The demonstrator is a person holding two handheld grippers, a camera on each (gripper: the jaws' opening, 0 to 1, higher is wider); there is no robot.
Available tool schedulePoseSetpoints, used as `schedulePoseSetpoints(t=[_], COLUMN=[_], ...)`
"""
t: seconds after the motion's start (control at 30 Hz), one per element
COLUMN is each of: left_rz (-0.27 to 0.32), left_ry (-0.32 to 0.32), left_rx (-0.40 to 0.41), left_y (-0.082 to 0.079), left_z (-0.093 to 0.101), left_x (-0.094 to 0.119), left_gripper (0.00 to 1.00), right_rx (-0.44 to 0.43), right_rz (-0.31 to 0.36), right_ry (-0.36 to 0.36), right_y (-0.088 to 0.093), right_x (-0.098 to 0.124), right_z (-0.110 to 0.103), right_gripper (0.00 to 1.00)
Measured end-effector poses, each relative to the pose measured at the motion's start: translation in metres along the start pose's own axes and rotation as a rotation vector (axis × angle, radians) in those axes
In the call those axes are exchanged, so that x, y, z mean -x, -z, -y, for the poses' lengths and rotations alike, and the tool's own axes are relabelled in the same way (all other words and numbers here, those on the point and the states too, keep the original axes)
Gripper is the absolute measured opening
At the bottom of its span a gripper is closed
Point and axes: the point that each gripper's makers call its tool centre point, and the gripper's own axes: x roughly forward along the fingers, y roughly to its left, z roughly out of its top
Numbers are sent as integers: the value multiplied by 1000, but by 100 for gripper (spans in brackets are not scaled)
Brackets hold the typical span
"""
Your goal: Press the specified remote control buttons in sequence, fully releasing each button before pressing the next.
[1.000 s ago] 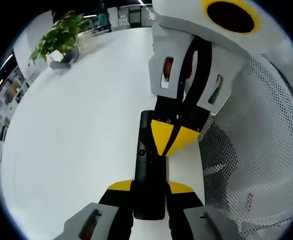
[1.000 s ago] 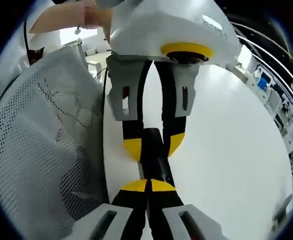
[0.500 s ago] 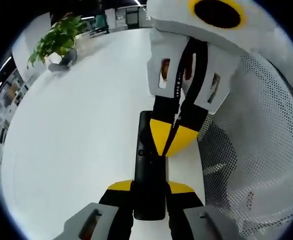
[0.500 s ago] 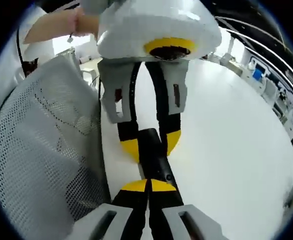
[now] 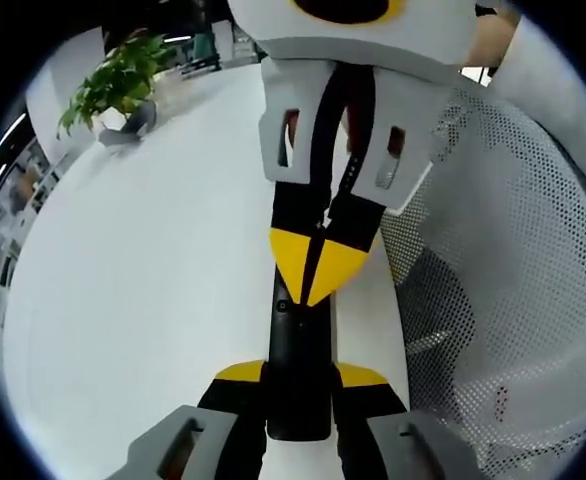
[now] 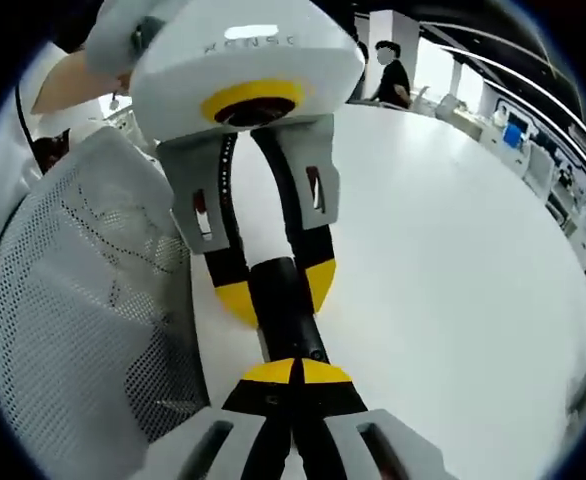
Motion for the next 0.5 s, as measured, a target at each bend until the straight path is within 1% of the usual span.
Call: schedulePoseSetpoints(t=[0.17, 0.2, 0.3, 0.5], left_rz=[8, 7, 1, 11], left_ry=[2, 4, 7, 9], left_rx=[-1, -3, -9, -8], left_y=[0, 0, 0, 0], left_z=[0, 0, -1, -1], left_x=[0, 0, -1, -1], left_gripper=[24, 24, 24, 24], right_rx=[28, 46, 57, 63], right_rz=[-14, -34, -61, -80], right_ry=[4, 6, 5, 9], right_y=[0, 0, -1, -4], right_x=[0, -1, -2, -8], right_z=[0, 1, 3, 7], right_gripper=[0, 0, 0, 0])
